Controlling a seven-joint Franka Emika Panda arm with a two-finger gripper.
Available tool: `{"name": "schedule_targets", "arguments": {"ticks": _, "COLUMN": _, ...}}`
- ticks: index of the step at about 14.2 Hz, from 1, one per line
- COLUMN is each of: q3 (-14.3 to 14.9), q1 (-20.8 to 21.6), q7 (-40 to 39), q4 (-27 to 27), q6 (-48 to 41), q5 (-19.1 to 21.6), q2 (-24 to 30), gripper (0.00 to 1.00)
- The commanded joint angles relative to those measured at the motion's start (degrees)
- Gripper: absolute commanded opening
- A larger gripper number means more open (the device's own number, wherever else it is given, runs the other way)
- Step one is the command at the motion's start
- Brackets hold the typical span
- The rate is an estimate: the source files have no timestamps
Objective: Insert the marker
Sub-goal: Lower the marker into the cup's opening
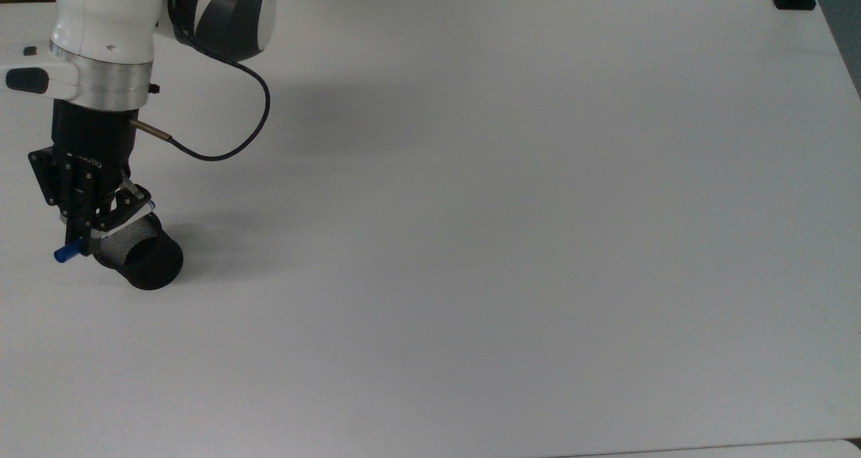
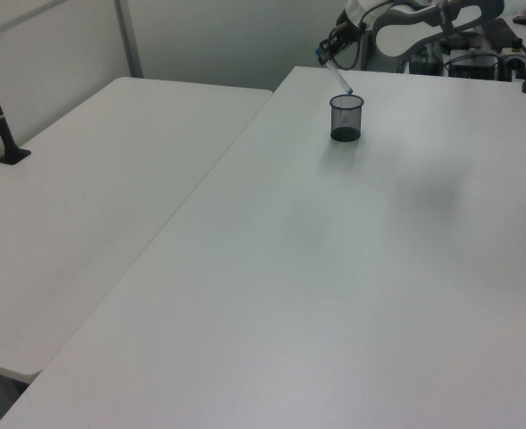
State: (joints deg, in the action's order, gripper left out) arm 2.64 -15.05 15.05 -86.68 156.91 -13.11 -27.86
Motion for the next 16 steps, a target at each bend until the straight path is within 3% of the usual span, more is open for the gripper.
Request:
{"name": "schedule_targets", "arguments": {"ticks": 1, "q3": 0.44, "q1": -1.55, "q7": 1.21, "q4": -2.35, "q6": 9.36, "q5": -1.22, "q2": -2.01, "gripper": 0.14}}
{"name": "schedule_targets", "arguments": {"ticks": 8, "q3": 0.44, "q1": -2.35, "q7": 0.25, "q4": -6.48, "q6": 10.70, "q5": -1.48, "q2": -2.37, "gripper": 0.18}}
{"name": "schedule_targets", "arguments": {"ticks": 9, "q3": 0.44, "q1": -2.35, "q7": -0.63, "q4": -7.27, "q6": 10.70, "q5": -1.48, "q2": -2.28, "gripper": 0.25}}
{"name": "schedule_targets", "arguments": {"ticks": 10, "q3": 0.44, "q1": -2.35, "q7": -1.16, "q4": -7.71, "q6": 10.61, "q5": -1.48, "q2": -2.11, "gripper": 0.40}}
{"name": "schedule_targets", "arguments": {"ticks": 11, "q3": 0.44, "q1": -2.35, "q7": -1.16, "q4": -7.72, "q6": 10.44, "q5": -1.40, "q2": -2.02, "gripper": 0.62}}
{"name": "schedule_targets", "arguments": {"ticks": 14, "q3": 0.35, "q1": -2.00, "q7": -0.81, "q4": -7.71, "q6": 10.09, "q5": -0.87, "q2": -0.88, "gripper": 0.84}}
{"name": "schedule_targets", "arguments": {"ticks": 16, "q3": -0.26, "q1": -0.43, "q7": -0.72, "q4": -7.37, "q6": 7.46, "q5": -0.69, "q2": -0.18, "gripper": 0.93}}
